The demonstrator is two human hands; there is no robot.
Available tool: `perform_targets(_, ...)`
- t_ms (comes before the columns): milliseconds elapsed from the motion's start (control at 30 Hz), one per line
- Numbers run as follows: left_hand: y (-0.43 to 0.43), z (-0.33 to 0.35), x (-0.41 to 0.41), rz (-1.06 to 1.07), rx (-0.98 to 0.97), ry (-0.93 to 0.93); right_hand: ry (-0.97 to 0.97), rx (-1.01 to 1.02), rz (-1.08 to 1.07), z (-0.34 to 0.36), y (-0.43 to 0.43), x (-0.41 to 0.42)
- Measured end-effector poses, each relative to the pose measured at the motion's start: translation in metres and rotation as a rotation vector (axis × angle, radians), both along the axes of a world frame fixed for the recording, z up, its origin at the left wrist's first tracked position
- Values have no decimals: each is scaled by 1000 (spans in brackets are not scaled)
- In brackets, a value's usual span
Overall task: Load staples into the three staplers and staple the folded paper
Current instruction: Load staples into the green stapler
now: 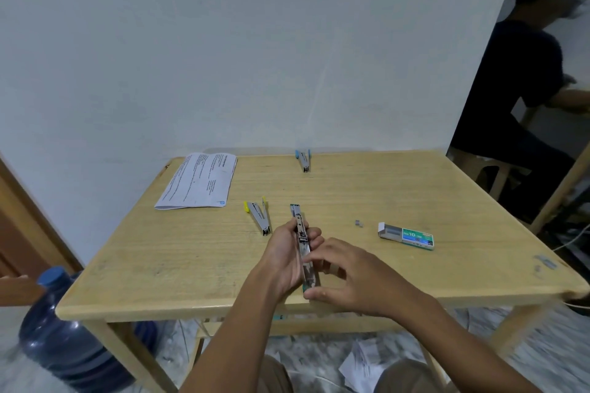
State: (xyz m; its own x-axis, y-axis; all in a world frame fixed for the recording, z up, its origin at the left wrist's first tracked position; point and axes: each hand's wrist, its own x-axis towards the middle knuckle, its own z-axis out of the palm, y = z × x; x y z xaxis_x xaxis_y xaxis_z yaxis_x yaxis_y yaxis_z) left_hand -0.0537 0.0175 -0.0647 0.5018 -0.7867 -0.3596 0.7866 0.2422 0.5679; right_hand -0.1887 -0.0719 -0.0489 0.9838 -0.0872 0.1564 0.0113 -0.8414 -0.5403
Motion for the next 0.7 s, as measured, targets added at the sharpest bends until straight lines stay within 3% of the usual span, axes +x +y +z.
perform_targets(133,-1,-1,1,20,8,-7,-53,-126,25,1,0,1)
perform_targets(233,-1,0,-1,27,-27,55,-222,-139,28,4,-3,-2)
perform_targets(300,0,0,-3,-14,-61,61,-327,-12,-61,9,-9,-1)
perform_targets(433,1,4,-7,-130,-26,-127,-423,384,-267,21,-23,21)
perform_targets(567,5,9,-13,-183,-64,-191,-325,684,-424,21,-28,44)
perform_targets(700,8,9,-13,-202,-102,-173,-112,991,-394,23,-22,50)
